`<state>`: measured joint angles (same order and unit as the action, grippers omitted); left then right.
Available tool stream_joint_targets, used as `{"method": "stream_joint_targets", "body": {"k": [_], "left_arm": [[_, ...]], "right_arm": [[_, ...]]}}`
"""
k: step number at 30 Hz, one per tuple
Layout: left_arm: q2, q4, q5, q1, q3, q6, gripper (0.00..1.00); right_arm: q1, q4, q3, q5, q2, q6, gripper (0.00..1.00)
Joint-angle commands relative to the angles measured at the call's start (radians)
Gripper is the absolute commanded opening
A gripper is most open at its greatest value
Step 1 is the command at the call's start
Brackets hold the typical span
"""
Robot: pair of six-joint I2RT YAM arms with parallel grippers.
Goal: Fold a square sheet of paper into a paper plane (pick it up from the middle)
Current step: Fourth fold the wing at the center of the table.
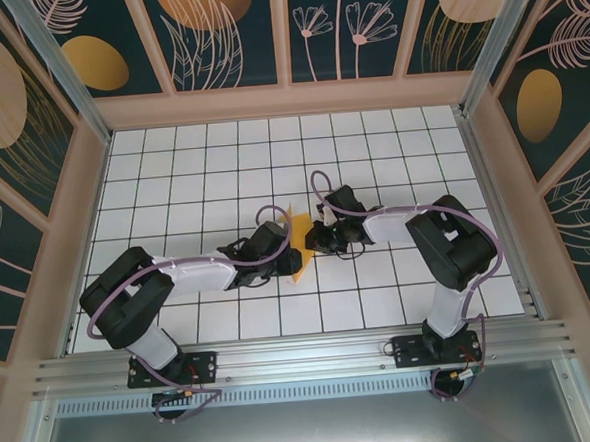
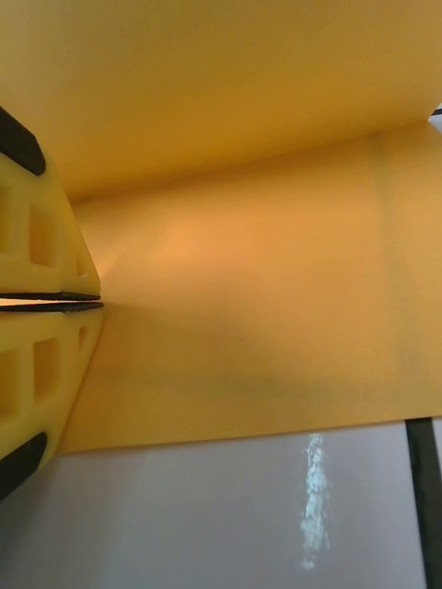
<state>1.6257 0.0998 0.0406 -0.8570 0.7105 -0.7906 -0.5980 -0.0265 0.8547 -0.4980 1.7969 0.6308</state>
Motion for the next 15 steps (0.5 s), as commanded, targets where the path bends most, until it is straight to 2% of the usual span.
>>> {"method": "stream_joint_targets", "body": {"k": [1, 9, 15], "left_arm": [[0.018, -0.035, -0.031, -0.010, 0.027, -0.009, 0.37], [0.014, -0.032, -0.030, -0.014, 0.033, 0.001, 0.17], [0.016, -0.029, -0.004, -0.014, 0.041, 0.045, 0.08]], "right_arm": [[0.004, -0.010, -0.009, -0.007, 0.016, 0.004, 0.13], [0.003, -0.003, -0.009, -0.003, 0.015, 0.004, 0.12], [0.002, -0.010, -0.021, -0.003, 0.017, 0.012, 0.12]]}}
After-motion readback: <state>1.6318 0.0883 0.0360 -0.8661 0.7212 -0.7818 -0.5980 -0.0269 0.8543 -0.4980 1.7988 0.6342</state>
